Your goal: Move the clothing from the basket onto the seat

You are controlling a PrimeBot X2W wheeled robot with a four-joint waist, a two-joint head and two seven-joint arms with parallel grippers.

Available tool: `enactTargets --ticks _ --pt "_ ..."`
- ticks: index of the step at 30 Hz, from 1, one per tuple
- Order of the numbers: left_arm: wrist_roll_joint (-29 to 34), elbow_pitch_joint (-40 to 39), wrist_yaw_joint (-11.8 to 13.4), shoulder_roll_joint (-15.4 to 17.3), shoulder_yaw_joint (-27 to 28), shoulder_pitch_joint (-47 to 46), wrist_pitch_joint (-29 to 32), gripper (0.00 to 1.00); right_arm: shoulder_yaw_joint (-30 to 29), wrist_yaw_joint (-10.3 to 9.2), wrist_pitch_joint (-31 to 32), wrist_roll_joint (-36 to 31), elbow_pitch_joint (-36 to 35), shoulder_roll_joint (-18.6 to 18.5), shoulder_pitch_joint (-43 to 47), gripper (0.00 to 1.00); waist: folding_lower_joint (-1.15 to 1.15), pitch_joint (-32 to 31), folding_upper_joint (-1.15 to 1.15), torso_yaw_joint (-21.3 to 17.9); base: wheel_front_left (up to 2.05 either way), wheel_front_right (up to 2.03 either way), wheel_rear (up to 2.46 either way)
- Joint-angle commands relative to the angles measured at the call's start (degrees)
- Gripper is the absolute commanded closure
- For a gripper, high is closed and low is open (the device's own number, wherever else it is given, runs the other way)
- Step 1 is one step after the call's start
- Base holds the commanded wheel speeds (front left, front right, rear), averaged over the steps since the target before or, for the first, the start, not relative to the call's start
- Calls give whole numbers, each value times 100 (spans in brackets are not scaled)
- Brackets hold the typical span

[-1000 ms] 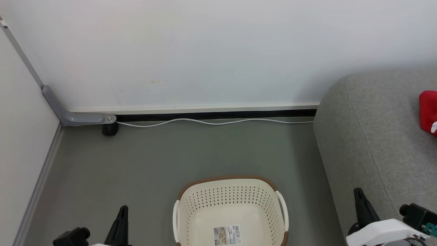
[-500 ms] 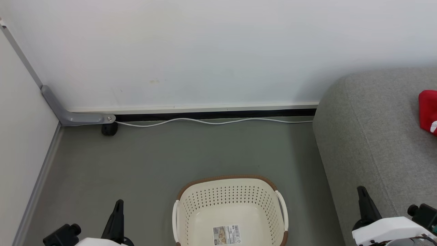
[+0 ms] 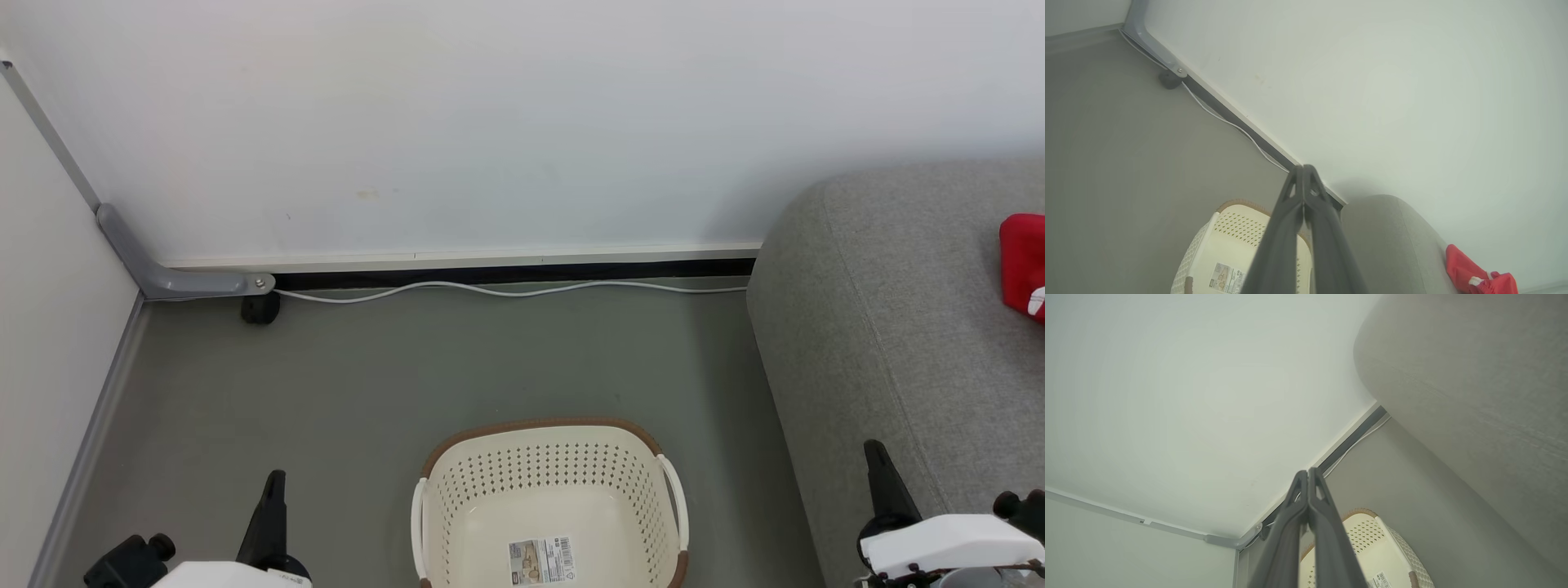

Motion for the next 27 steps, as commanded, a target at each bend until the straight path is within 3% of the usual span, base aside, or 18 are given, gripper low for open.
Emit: enactTargets --ticks 1,27 --pt "-211 -179 -22 78 133 -354 47 100 12 4 69 195 -217 -60 -202 100 0 1 0 -1 0 0 0" --pt "-1804 -323 -31 93 319 -526 468 100 -200 6 480 1724 -478 -50 -215 100 0 20 0 -24 0 0 0"
